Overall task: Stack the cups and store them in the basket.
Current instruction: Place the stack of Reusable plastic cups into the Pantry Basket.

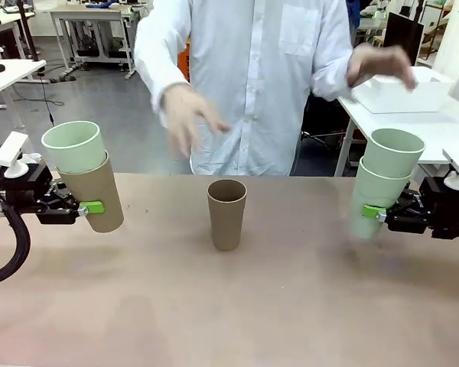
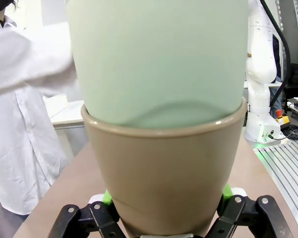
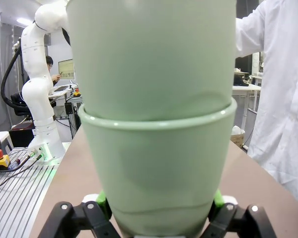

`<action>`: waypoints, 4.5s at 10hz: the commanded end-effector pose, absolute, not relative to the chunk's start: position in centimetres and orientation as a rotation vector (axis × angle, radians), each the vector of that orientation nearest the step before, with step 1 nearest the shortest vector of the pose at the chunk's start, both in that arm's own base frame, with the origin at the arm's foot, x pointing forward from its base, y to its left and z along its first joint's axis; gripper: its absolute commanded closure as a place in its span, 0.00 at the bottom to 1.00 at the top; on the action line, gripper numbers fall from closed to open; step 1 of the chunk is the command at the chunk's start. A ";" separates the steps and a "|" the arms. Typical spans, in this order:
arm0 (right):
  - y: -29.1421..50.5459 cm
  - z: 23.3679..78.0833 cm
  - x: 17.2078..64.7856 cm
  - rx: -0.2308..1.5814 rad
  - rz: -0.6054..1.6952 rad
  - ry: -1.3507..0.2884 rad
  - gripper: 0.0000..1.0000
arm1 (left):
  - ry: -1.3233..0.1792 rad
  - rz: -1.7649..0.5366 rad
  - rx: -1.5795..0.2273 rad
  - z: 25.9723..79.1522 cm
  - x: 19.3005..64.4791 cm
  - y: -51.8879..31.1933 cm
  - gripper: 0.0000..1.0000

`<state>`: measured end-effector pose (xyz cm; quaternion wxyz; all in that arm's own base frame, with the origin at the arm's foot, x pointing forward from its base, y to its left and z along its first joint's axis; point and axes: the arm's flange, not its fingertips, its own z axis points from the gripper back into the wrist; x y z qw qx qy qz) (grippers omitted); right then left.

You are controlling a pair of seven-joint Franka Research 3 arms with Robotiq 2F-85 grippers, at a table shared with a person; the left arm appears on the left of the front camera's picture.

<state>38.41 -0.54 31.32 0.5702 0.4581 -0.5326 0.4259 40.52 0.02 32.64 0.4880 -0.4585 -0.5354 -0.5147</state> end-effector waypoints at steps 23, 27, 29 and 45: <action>-0.4 31.7 38.5 1.065 1.007 -1.255 0.15 | -1.322 -1.246 -1.107 33.0 40.6 -0.2 0.15; -0.4 31.7 38.5 1.065 1.007 -1.255 0.15 | -1.322 -1.246 -1.107 33.0 40.6 -0.2 0.15; -0.4 31.7 38.5 1.065 1.007 -1.255 0.15 | -1.322 -1.246 -1.107 33.0 40.6 -0.2 0.15; -0.4 31.7 38.5 1.065 1.007 -1.255 0.15 | -1.322 -1.246 -1.107 33.0 40.6 -0.2 0.15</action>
